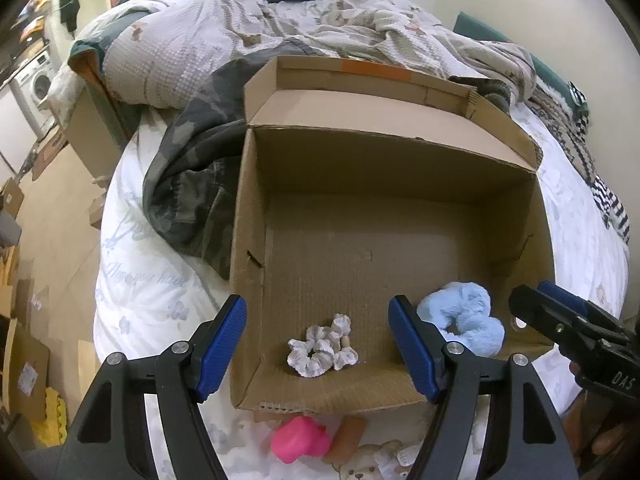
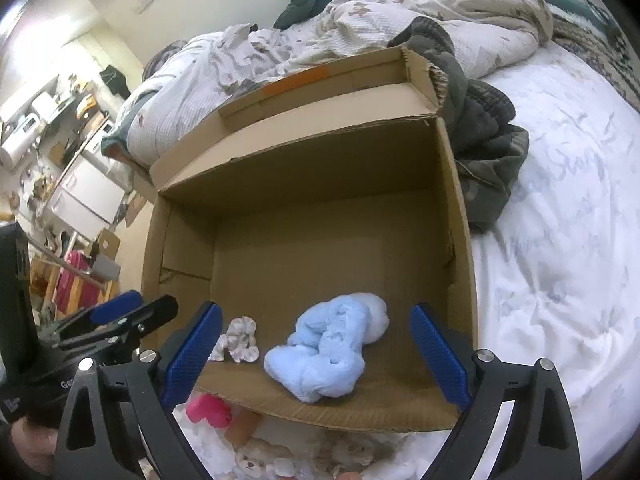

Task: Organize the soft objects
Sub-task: 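Withdraw both tools from the box toward the remaining items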

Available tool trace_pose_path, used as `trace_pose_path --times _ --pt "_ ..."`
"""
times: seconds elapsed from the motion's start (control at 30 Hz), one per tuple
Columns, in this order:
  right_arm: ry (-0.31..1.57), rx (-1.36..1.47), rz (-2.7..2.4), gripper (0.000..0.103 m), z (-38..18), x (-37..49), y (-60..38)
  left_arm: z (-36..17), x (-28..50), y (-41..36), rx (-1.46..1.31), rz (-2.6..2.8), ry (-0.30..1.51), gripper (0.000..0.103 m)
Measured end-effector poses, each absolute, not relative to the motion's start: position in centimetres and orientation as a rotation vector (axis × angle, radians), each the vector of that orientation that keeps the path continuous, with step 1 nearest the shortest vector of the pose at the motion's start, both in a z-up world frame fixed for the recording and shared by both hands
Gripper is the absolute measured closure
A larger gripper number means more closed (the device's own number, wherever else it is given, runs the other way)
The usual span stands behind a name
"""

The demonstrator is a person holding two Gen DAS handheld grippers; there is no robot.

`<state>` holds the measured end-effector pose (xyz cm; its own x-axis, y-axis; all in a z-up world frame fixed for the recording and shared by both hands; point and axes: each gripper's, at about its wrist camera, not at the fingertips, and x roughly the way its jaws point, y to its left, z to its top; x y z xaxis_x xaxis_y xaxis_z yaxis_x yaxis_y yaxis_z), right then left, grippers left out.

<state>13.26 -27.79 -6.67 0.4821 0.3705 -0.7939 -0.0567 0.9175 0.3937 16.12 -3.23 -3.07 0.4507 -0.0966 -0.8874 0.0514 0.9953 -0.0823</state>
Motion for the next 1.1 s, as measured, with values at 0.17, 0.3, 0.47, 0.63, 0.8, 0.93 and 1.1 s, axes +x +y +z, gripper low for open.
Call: trace_pose_path --times 0.17,0.3,0.47,0.63,0.8,0.93,1.1 --pt "1.024 0.387 0.258 0.0 -6.4 13.0 -28.4 -2.3 15.5 -2.7 -0.068 -0.089 1.072 0.032" --pt "1.006 0.391 0.249 0.0 -5.8 12.6 -28.5 -1.6 14.8 -2.2 -0.069 -0.074 1.043 0.032" --pt "0.97 0.397 0.269 0.0 -4.9 11.5 -28.7 -0.6 13.7 -1.2 -0.077 -0.063 1.011 0.032" --pt "0.944 0.388 0.27 0.0 -4.1 10.1 -29.0 0.2 12.0 -0.1 -0.076 -0.037 0.979 0.032" --pt "0.934 0.348 0.273 0.0 -3.9 8.9 -29.0 -0.1 10.5 1.1 -0.112 -0.03 0.992 0.032" --pt "0.964 0.357 0.3 0.0 -4.4 8.0 -28.9 -0.1 9.5 1.3 -0.092 -0.054 0.991 0.032" --pt "1.007 0.331 0.275 0.0 -4.9 7.0 -28.7 -0.1 8.6 1.6 -0.066 -0.054 0.983 0.032"
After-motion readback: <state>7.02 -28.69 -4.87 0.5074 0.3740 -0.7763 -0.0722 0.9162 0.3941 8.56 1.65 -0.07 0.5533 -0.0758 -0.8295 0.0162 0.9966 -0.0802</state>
